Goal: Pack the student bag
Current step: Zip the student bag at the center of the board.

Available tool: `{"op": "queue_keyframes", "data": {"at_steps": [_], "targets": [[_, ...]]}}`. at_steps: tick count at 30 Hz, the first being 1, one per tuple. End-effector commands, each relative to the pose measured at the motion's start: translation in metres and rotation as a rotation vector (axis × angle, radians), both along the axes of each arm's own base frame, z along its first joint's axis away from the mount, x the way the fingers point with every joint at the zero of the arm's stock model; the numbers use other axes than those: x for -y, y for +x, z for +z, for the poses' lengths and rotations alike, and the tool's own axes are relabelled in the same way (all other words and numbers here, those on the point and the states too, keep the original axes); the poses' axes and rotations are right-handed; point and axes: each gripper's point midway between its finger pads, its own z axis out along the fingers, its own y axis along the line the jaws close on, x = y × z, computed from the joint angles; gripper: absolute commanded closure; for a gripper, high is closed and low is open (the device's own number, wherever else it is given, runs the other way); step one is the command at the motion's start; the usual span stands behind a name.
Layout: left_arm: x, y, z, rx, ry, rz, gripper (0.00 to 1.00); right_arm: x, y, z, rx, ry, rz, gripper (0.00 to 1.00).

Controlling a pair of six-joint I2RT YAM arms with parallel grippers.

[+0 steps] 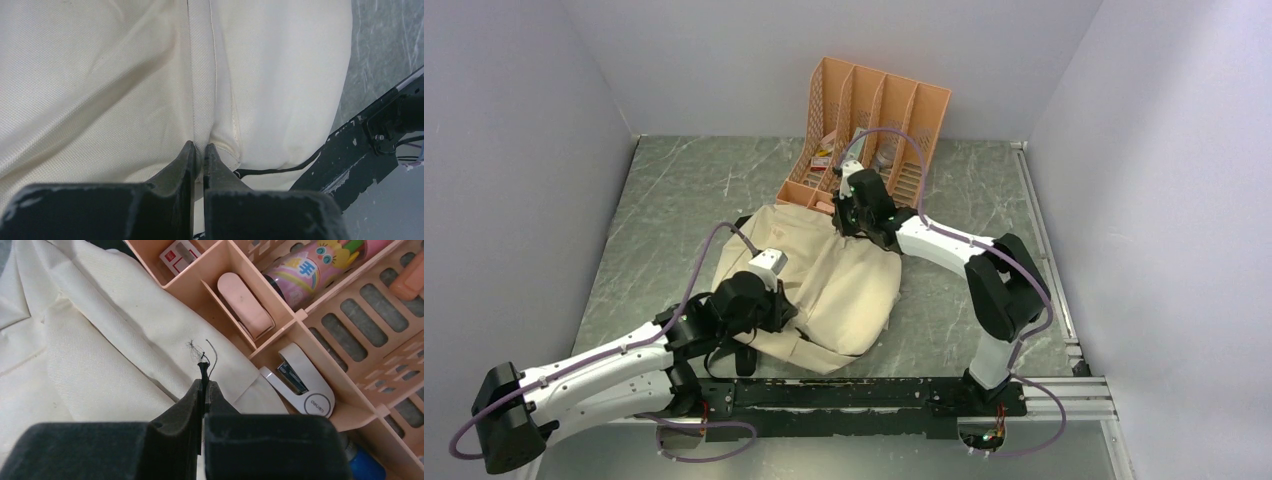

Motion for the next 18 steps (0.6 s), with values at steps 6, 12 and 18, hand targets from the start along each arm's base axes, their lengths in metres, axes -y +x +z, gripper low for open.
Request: {"op": "queue_keyframes", "data": {"at_steps": [6,12,18], "targets": [[-0.011,-0.021,0.003,-0.065,0.022,-0.016,0.92,0.022,0.067,0.046,0.176,0.04,-0.104,0.91],[-0.01,0.015,0.06,0.1,0.045,0.065,0.47,0.014,0.028,0.122,0.237,0.223,-0.004,0.6],[0.005,0.053,0.113,0.255,0.066,0.08,0.26,0.024,-0.034,0.173,0.29,0.337,0.129,0.46]]}}
